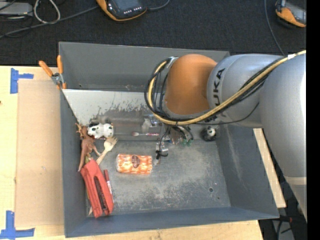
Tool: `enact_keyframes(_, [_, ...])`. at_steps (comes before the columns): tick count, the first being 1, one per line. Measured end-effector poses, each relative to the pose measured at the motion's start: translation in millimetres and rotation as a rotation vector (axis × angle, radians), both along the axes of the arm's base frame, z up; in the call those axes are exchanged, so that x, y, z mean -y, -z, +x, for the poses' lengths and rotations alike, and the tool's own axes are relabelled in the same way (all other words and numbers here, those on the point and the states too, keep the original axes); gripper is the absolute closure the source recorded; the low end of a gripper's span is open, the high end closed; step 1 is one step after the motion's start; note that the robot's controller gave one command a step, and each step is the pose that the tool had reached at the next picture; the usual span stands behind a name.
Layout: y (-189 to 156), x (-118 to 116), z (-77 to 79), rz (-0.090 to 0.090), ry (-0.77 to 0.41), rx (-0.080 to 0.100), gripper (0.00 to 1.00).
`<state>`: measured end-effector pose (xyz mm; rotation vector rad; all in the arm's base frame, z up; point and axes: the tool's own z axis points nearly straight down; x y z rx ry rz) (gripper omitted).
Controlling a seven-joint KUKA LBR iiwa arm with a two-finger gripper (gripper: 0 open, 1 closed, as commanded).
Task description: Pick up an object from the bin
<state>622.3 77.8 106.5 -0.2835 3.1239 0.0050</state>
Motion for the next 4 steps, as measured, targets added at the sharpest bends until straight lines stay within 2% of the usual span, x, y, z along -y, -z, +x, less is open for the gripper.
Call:
enact_keyframes(1, [29.2,-37.9,-25.2,-0.001,-0.127,0.002,0.0])
enact_keyframes(2, [36.1,-53.0,-40.4,0.0,-0.1,0.003,1.0])
enact_keyframes(3, [36.1,-53.0,-40.3,0.0,-0.099,0.003,1.0])
enact_keyframes(4, [-26.9,-54.8,-43.5,-0.001,-0.116,-0.001,1.0])
